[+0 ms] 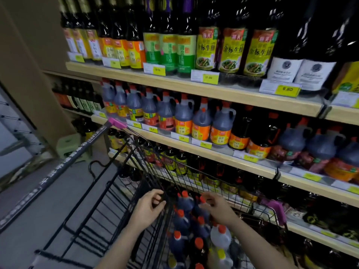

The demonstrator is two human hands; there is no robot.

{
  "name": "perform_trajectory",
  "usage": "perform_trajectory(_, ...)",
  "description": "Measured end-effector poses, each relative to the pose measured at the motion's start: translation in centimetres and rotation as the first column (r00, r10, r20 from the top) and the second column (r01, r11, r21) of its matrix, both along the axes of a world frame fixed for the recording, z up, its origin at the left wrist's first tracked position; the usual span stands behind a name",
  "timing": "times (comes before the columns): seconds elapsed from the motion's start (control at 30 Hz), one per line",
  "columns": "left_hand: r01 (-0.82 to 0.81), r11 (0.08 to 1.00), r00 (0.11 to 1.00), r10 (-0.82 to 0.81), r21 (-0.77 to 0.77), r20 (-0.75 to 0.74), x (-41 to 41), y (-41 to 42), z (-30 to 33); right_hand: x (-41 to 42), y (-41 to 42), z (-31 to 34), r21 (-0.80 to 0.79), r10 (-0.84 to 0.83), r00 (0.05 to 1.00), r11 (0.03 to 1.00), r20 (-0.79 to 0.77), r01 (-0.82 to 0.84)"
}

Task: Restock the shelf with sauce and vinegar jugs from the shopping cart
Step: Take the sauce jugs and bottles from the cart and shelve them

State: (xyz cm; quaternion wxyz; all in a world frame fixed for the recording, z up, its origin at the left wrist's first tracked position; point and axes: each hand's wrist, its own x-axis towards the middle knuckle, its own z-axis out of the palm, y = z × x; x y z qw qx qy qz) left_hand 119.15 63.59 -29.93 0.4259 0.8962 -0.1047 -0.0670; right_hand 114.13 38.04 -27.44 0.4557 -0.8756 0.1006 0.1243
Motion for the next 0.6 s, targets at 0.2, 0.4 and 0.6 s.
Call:
perform_trajectory(0.2,0.008,1.0,0.99,-0.011,-0.023,-0.137,5.3,-0.6,-7.3,7.9,2.0,-6.7,-0.044,0.012,0.997,0.999,-0.078,-0.016)
perform_trajectory(0.4,0.013,0.999,0.959,-0.024,-0.041,-0.283,9.2,-1.9,-15.0,12.7,3.9,-14.2,-0.119,-0.023,0.992,0.993,-0.121,0.009)
perform_trajectory(0.6,-0.006,0.997,0.934,-0.02,-0.072,-0.358,10.6,-2.6,-19.6,14.5,4.4,-19.7,-0.276,-0.072,0.987,0.961,-0.14,0.031)
